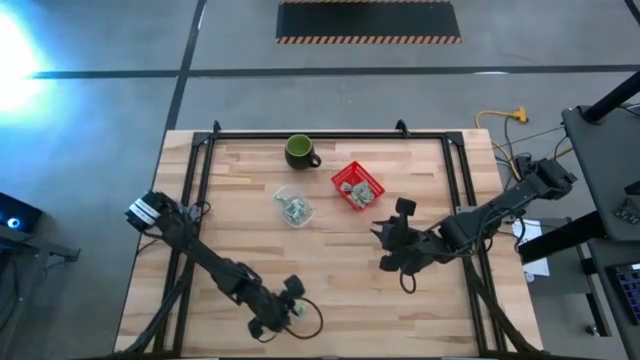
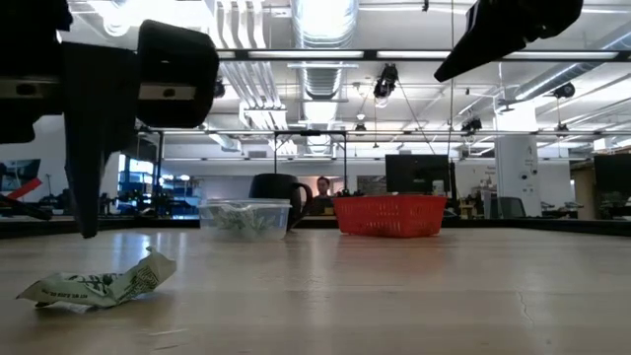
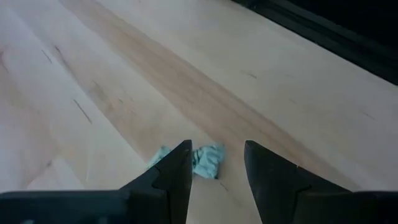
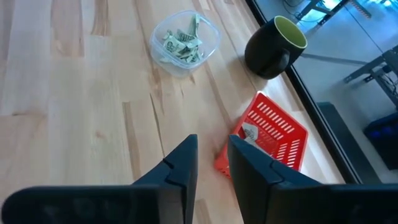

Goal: Pick and place items into bin
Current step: Put the stevia packet into the transparent bin

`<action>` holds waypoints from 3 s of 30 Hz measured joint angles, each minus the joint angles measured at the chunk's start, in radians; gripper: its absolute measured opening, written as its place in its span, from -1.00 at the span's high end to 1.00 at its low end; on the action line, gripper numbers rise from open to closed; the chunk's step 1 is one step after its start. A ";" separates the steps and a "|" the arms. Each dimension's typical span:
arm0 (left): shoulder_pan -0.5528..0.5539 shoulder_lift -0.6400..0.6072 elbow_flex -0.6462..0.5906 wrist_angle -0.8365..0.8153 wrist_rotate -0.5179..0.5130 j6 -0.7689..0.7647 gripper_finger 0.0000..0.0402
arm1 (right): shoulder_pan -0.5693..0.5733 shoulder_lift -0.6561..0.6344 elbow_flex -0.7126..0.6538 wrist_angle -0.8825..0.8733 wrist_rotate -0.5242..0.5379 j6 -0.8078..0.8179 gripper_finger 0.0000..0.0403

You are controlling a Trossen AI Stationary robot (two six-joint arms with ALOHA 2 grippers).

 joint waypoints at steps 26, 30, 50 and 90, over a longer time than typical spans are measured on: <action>0.040 0.064 0.017 0.004 0.025 -0.005 0.36 | 0.000 0.000 -0.002 0.001 -0.006 0.000 0.66; 0.045 0.064 0.017 0.004 0.013 -0.004 0.45 | 0.000 0.000 -0.002 0.001 -0.006 0.000 0.66; 0.058 -0.028 0.018 -0.185 -0.222 0.025 0.97 | 0.000 0.000 -0.003 0.001 -0.005 0.000 0.66; 0.672 -0.332 -0.001 -0.476 -0.347 0.069 0.85 | -0.001 0.000 -0.009 -0.002 -0.005 0.008 0.66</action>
